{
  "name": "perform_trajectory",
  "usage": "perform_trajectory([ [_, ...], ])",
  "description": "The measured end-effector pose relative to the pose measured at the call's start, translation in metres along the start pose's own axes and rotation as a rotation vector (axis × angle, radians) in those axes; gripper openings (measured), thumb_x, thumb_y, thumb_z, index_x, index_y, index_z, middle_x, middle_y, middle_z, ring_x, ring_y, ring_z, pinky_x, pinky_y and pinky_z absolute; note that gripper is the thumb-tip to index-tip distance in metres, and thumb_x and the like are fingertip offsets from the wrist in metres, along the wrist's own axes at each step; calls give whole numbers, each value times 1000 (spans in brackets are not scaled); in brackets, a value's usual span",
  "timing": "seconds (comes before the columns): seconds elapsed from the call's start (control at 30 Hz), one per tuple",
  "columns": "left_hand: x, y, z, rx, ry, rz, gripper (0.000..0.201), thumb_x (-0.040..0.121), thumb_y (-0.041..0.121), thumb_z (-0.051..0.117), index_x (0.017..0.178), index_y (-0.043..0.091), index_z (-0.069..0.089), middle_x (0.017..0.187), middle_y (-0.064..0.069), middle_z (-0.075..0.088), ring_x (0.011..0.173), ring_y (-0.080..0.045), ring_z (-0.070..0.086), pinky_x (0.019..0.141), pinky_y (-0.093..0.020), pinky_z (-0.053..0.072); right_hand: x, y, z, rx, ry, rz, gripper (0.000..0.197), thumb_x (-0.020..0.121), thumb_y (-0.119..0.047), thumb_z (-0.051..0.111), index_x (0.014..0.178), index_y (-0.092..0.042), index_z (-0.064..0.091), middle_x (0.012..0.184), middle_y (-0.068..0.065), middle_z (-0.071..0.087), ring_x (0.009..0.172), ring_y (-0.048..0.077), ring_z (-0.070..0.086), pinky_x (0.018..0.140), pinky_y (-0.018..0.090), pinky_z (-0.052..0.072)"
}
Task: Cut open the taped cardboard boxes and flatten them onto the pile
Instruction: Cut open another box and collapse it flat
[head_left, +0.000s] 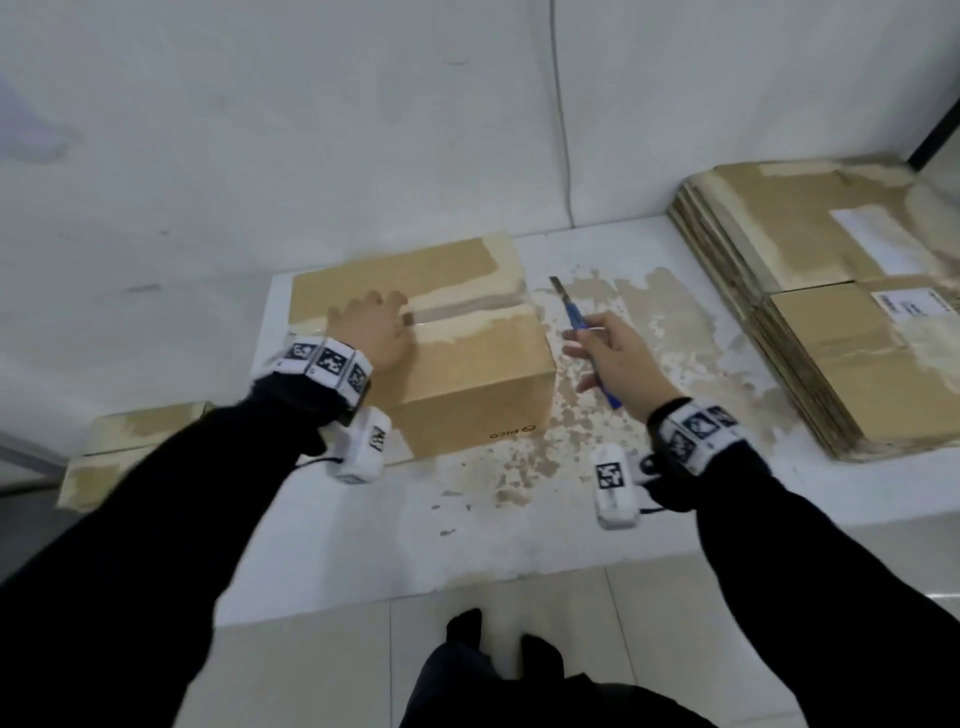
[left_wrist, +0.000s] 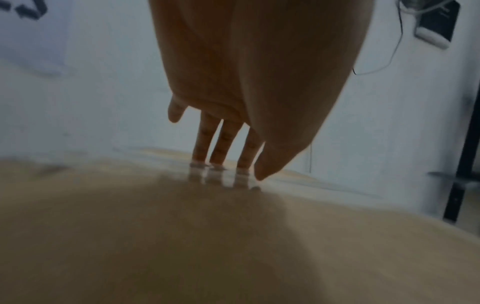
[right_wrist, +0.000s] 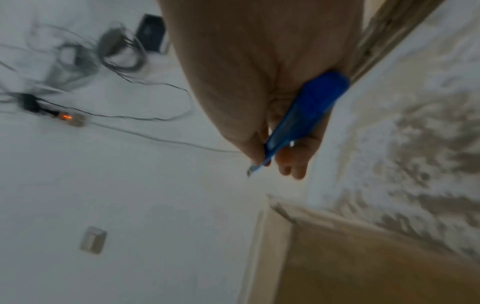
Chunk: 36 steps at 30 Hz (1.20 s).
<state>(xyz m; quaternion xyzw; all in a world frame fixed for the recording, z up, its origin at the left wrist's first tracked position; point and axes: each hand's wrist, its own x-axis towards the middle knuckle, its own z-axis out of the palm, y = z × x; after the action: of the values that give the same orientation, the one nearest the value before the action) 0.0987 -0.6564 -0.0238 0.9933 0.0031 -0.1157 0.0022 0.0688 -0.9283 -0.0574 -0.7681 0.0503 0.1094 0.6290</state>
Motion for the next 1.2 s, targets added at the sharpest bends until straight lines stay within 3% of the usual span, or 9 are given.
perform_trajectory([
  [0.27,-28,68,41,-214,220,77,36,96,36,39,124,18,53,123,-13,49,115,-32,42,97,-41,30,-49,26,31,28,-60,-2,13,101,-18,41,111,-13,47,98,10,65,87,17,68,46,28,51],
  [0.43,-40,53,65,-235,441,281,37,93,36,39,116,15,58,109,-7,53,106,-27,44,107,-42,24,-28,20,12,-347,32,-146,24,98,-21,47,120,-24,57,78,2,66,51,10,59,45,19,45],
  [0.53,-37,51,63,-296,487,380,31,90,36,38,99,13,57,95,-4,51,93,-24,44,99,-41,32,-12,13,5,-540,-106,-239,34,99,-19,45,131,-24,54,70,-1,62,48,5,50,46,14,40],
  [0.63,-35,53,64,-335,508,394,26,91,33,40,95,11,55,94,-5,51,90,-22,44,84,-35,34,-6,6,-4,-617,-265,-269,36,99,-20,44,134,-27,52,65,4,55,53,16,43,49,18,35],
  [0.7,-33,54,64,-333,524,387,25,91,32,42,94,11,55,93,-5,51,89,-23,45,82,-35,35,-5,5,-12,-644,-330,-250,36,100,-23,42,134,-28,51,66,10,52,53,17,40,49,20,32],
  [0.9,-35,54,57,-323,671,379,21,91,28,46,93,8,53,93,-8,51,89,-25,43,84,-36,32,-19,11,-31,-541,-622,-94,34,99,-23,45,126,-42,52,54,-6,47,41,10,33,41,22,32],
  [1.03,-35,54,56,-290,595,370,23,93,29,44,99,10,55,93,-7,54,89,-27,48,84,-35,33,-20,9,-38,-627,-398,-174,33,98,-24,47,127,-37,54,63,-4,59,46,9,44,44,18,37],
  [1.13,-42,56,51,-198,452,325,45,96,29,43,137,10,41,100,-9,63,97,-28,55,97,-40,33,-21,4,-43,-623,-223,-244,33,98,-25,47,129,-35,54,71,-1,64,58,19,54,54,26,42],
  [1.2,-45,61,45,-153,425,255,48,98,26,40,143,11,35,111,-9,63,108,-27,52,102,-41,30,-20,2,-41,-629,-214,-275,35,99,-25,46,130,-38,52,75,0,63,53,16,50,51,24,41],
])
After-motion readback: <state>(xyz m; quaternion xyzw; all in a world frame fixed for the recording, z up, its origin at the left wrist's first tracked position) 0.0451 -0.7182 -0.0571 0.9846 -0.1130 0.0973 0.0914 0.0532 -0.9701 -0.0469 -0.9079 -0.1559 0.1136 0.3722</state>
